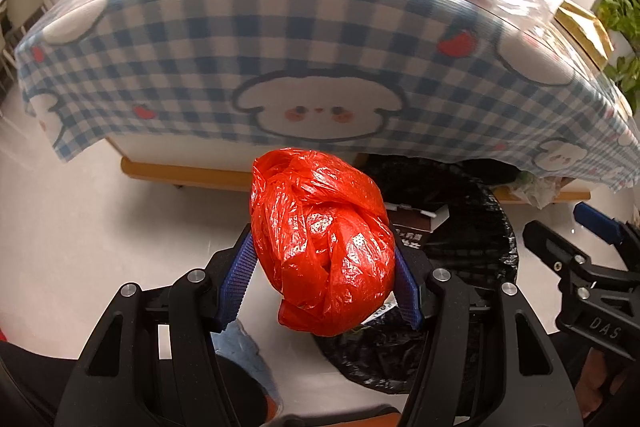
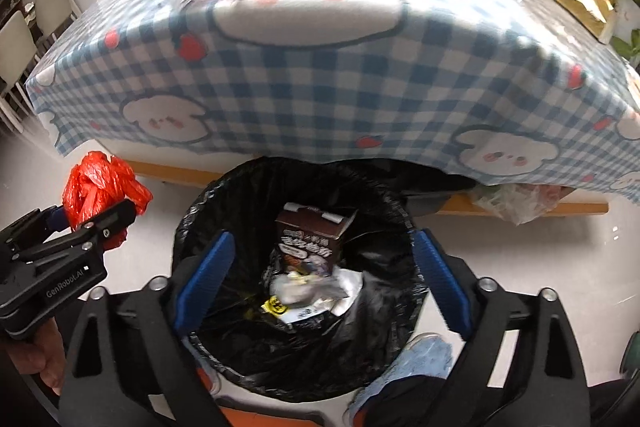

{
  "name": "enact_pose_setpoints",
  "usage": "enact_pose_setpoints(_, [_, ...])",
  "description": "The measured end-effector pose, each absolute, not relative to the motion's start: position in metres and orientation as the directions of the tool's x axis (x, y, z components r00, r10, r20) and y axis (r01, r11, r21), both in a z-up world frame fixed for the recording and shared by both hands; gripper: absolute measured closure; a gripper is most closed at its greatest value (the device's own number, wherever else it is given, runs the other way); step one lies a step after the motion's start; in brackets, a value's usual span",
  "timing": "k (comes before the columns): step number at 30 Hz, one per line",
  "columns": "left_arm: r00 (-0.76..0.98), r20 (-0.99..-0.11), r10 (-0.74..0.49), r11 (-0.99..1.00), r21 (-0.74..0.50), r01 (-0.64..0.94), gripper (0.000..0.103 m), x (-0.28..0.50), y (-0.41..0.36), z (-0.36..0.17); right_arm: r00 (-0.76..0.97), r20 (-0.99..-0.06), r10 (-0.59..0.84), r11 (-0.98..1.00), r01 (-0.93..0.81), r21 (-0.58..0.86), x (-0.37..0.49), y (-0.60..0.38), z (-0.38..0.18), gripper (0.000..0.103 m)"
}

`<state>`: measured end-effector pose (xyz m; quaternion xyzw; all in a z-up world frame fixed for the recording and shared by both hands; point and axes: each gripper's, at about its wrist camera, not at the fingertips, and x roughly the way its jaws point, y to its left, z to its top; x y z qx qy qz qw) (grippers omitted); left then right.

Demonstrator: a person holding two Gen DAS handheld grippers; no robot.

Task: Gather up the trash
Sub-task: 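Lower the red plastic bag into the bin and open the left tool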

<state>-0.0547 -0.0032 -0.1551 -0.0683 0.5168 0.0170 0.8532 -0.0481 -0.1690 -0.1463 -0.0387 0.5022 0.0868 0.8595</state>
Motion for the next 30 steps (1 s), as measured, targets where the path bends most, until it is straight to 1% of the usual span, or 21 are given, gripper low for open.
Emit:
enact_pose_setpoints(2, [0.467,-0.883,-0.050,0.991,-0.103,-0.090,0.043,-0.051,-0.011,-0.154,0.488,-0.867,0.101,0.984,-0.175,0.016,-0.047,-0.180,-0.146,0.010])
enact_pose_setpoints(5, [0.466,-0.882,-0.065,0.991,-0.111,-0.071,0.043,-0.048,-0.026,-0.155,0.500,-0.863,0.078,0.989,-0.148,0.003,-0.045,-0.196,-0.145,0.008])
enact_pose_setpoints(13, [0.443,-0.890,-0.105,0.992,-0.126,-0.017,0.043,-0.044,-0.069,-0.168,0.499,-0.865,0.048,0.996,-0.094,0.001,-0.045,-0.234,-0.150,0.008])
enact_pose_setpoints(24, [0.433,-0.895,-0.110,0.994,-0.111,0.023,0.043,-0.032,-0.098,-0.177,0.483,-0.875,0.027,0.999,-0.036,0.011,-0.043,-0.268,-0.158,0.008])
enact_pose_setpoints(26, [0.435,-0.893,-0.118,0.993,-0.116,0.029,0.042,-0.031,-0.100,-0.176,0.479,-0.877,0.030,0.999,-0.030,0.018,-0.042,-0.271,-0.158,0.008])
enact_pose_setpoints(30, [0.428,-0.895,-0.123,0.992,-0.117,0.039,0.035,-0.029,-0.103,-0.179,0.475,-0.880,0.024,1.000,-0.029,0.012,-0.041,-0.272,-0.159,0.008])
